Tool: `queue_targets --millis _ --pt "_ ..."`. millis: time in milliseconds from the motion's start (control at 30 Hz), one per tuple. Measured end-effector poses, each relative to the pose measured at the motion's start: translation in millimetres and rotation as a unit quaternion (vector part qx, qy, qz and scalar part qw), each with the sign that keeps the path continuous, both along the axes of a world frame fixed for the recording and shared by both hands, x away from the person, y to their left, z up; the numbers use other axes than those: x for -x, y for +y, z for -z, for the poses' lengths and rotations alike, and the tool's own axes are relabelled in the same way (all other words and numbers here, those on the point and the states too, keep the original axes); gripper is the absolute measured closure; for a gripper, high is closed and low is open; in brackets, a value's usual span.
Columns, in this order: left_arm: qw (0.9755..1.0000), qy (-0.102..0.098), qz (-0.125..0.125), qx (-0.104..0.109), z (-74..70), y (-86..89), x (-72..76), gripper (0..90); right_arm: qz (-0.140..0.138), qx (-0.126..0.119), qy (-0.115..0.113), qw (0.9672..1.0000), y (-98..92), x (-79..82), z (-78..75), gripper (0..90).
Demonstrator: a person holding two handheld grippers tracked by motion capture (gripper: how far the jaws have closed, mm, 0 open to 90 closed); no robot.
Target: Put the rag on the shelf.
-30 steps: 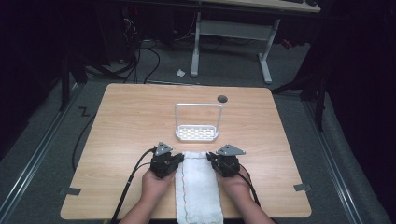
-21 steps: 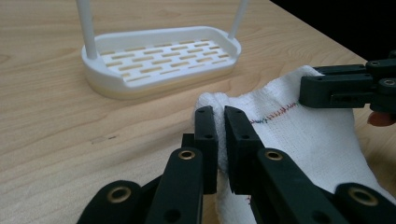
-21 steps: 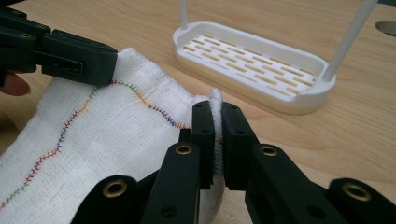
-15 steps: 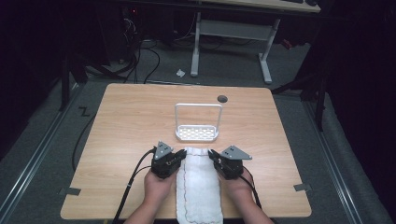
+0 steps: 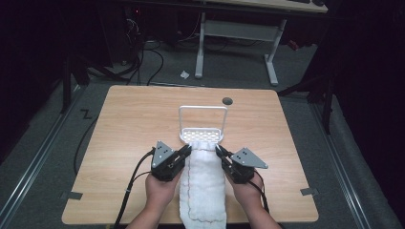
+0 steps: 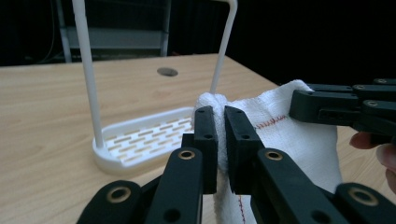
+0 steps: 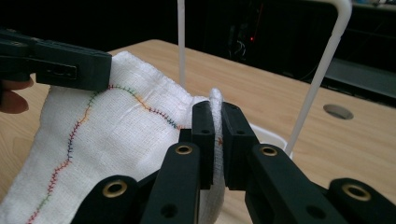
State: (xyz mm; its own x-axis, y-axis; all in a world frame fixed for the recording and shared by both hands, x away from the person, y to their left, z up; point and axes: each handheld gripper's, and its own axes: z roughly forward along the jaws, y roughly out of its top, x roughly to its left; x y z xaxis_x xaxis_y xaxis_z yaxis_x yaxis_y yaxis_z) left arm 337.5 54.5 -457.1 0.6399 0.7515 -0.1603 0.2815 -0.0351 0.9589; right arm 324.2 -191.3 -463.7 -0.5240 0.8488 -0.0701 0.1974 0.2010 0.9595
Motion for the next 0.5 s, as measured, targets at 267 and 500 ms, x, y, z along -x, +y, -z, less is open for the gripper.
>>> queue_targets --millis 267,500 --pt "0.9997 -0.02 -0.001 0.012 -20.4 1.6 -2.5 84.6 0.002 -0.01 -0.029 0.9995 -1.9 -0.3 -21.4 85.5" --pt "0.9988 -0.043 -0.004 0.025 -42.5 4.4 -5.6 84.7 0.002 -0.01 -0.056 0.9984 -0.8 -2.0 -45.7 85.5"
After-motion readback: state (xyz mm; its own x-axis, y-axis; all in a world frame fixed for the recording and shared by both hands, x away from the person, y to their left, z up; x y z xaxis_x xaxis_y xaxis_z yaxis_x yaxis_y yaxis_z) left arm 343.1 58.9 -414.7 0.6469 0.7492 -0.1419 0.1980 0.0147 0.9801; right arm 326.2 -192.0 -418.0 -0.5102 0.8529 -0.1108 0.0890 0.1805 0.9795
